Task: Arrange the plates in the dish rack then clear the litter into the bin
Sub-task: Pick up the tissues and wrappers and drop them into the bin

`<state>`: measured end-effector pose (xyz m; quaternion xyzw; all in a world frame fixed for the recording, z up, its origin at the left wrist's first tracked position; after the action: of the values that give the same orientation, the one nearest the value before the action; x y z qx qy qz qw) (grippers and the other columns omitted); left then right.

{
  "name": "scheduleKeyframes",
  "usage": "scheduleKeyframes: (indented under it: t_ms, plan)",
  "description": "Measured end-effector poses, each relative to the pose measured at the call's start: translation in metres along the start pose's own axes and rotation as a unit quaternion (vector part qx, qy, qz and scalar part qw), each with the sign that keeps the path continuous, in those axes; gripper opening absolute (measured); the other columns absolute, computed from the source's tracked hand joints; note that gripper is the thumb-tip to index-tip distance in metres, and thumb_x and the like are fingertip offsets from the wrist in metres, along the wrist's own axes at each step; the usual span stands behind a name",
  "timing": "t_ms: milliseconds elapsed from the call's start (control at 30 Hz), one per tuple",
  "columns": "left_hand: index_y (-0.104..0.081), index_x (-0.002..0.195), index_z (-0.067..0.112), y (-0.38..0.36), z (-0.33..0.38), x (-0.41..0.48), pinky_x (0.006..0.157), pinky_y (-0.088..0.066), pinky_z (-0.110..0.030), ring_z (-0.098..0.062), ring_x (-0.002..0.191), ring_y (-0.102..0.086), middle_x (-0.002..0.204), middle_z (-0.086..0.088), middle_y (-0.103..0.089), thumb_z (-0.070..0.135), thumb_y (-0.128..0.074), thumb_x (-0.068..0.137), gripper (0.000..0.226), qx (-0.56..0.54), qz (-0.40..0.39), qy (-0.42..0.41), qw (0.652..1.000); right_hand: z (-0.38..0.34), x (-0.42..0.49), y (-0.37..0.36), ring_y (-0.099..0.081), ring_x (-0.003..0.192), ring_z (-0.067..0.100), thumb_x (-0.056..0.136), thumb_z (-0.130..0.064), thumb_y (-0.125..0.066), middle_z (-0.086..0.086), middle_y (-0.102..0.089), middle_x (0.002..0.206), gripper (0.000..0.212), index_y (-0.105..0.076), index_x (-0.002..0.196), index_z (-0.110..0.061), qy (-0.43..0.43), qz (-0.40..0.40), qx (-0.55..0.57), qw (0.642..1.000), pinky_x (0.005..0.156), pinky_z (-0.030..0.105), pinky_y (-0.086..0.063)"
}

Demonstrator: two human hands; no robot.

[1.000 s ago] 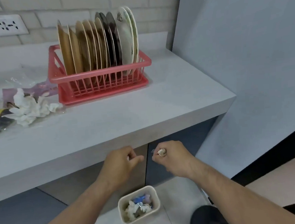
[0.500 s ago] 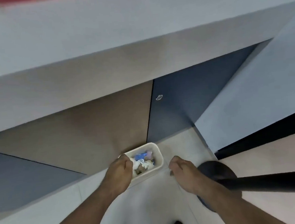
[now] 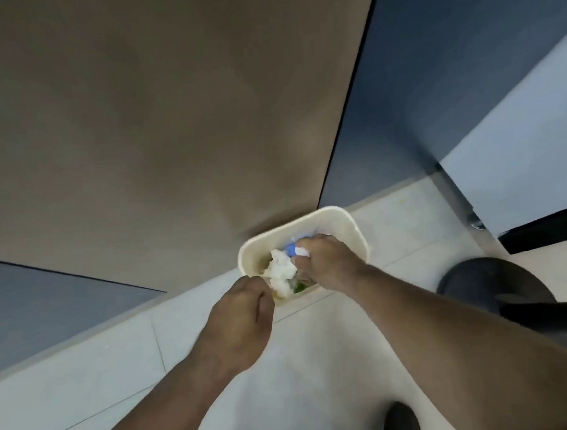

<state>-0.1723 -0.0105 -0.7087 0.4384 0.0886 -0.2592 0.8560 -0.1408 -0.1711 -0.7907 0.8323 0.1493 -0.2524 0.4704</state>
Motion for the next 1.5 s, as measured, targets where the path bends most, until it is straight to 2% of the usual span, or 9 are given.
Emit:
scheduleKeyframes:
  t_ms: [67, 133, 300, 400, 500, 667, 900, 1167, 1500]
  plan:
    - [-0.049, 0.079, 0.017, -0.007, -0.005, 0.016, 0.072, -0.045, -0.032, -0.016, 0.078, -0.050, 0.083, 0.004, -0.050, 0.017, -0.034, 0.095, 0.022, 0.009, 0.010, -0.009, 1.000, 0.010, 0.020, -0.017, -0.032, 0.137, 0.027, 0.098, -0.043, -0.042, 0.008, -0.040, 0.148, 0.053, -0.040, 0.145, -0.019, -0.024, -0.016, -0.008, 1.000, 0.107, 0.037, -0.034]
    - [-0.050, 0.080, 0.016, -0.017, -0.003, 0.036, 0.073, -0.044, -0.033, -0.017, 0.079, -0.050, 0.085, 0.003, -0.050, 0.017, -0.035, 0.095, 0.021, 0.017, 0.015, -0.025, 0.999, 0.020, 0.027, -0.021, -0.031, 0.140, 0.026, 0.099, -0.041, -0.041, 0.008, -0.034, 0.153, 0.054, -0.035, 0.148, -0.019, -0.019, 0.000, -0.013, 1.000, 0.110, 0.038, -0.033]
    - [-0.054, 0.088, 0.009, -0.051, 0.004, 0.095, 0.083, -0.041, -0.033, -0.021, 0.089, -0.049, 0.092, -0.005, -0.054, 0.017, -0.036, 0.095, 0.021, 0.020, 0.027, -0.067, 0.997, 0.047, 0.013, 0.002, -0.058, 0.109, 0.028, 0.097, -0.022, -0.044, 0.009, -0.065, 0.116, 0.028, -0.065, 0.112, -0.012, 0.025, 0.108, -0.015, 0.994, 0.091, 0.034, -0.046]
    - [-0.053, 0.117, 0.013, -0.088, -0.014, 0.121, 0.099, -0.039, -0.041, -0.025, 0.113, -0.044, 0.119, -0.009, -0.051, 0.030, -0.033, 0.099, 0.032, 0.079, -0.032, -0.032, 0.996, 0.052, -0.009, 0.015, -0.060, 0.100, 0.026, 0.096, -0.022, -0.046, 0.004, -0.067, 0.112, 0.027, -0.069, 0.110, -0.017, 0.034, 0.139, -0.002, 0.990, 0.086, 0.036, -0.050]
    - [-0.036, 0.142, 0.019, -0.104, -0.029, 0.127, 0.111, -0.029, -0.043, -0.026, 0.135, -0.030, 0.147, -0.005, -0.036, 0.044, -0.026, 0.100, 0.051, 0.138, -0.099, 0.004, 0.985, 0.045, -0.027, 0.026, -0.059, 0.101, 0.023, 0.097, -0.024, -0.047, 0.000, -0.065, 0.117, 0.030, -0.066, 0.119, -0.024, 0.045, 0.137, 0.000, 0.990, 0.084, 0.030, -0.048]
    - [-0.054, 0.127, 0.021, -0.023, 0.019, 0.089, 0.097, -0.042, -0.035, -0.022, 0.118, -0.048, 0.126, 0.000, -0.057, 0.042, -0.037, 0.099, 0.039, 0.111, 0.015, -0.064, 0.992, 0.024, -0.058, 0.051, -0.057, 0.104, 0.021, 0.096, -0.027, -0.048, -0.002, -0.063, 0.119, 0.029, -0.064, 0.120, -0.025, 0.036, 0.127, 0.010, 0.991, 0.085, 0.030, -0.047]
    - [-0.060, 0.110, 0.027, 0.107, 0.104, -0.005, 0.085, -0.046, -0.033, -0.011, 0.102, -0.049, 0.105, 0.014, -0.055, 0.053, -0.032, 0.092, 0.042, 0.125, 0.074, -0.137, 0.980, -0.049, -0.138, 0.132, -0.051, 0.113, 0.015, 0.096, -0.035, -0.050, -0.010, -0.060, 0.122, 0.029, -0.062, 0.121, -0.026, 0.057, 0.162, 0.010, 0.985, 0.091, 0.028, -0.042]
    - [-0.062, 0.110, 0.023, 0.232, 0.190, -0.089, 0.086, -0.049, -0.036, -0.018, 0.101, -0.055, 0.106, 0.008, -0.060, 0.057, -0.027, 0.089, 0.052, 0.151, 0.105, -0.181, 0.966, -0.144, -0.242, 0.244, -0.047, 0.113, 0.015, 0.096, -0.039, -0.045, -0.012, -0.056, 0.120, 0.030, -0.057, 0.122, -0.030, 0.077, 0.176, -0.006, 0.981, 0.089, 0.032, -0.043]
    - [-0.059, 0.111, 0.027, 0.355, 0.256, -0.190, 0.081, -0.045, -0.030, -0.009, 0.100, -0.049, 0.107, 0.012, -0.055, 0.061, -0.018, 0.088, 0.058, 0.139, 0.136, -0.178, 0.964, -0.260, -0.356, 0.350, -0.042, 0.123, 0.007, 0.099, -0.046, -0.042, -0.016, -0.051, 0.134, 0.037, -0.051, 0.131, -0.031, 0.124, 0.212, -0.025, 0.969, 0.100, 0.028, -0.040]
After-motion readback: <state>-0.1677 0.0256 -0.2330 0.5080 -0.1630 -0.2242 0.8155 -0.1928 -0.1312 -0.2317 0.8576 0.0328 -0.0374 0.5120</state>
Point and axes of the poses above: each hand's wrist, its own x-axis towards the middle knuckle, its own y-axis out of the back of the hand, z = x × y, the point moved 8 cm from there along x, towards the middle knuckle
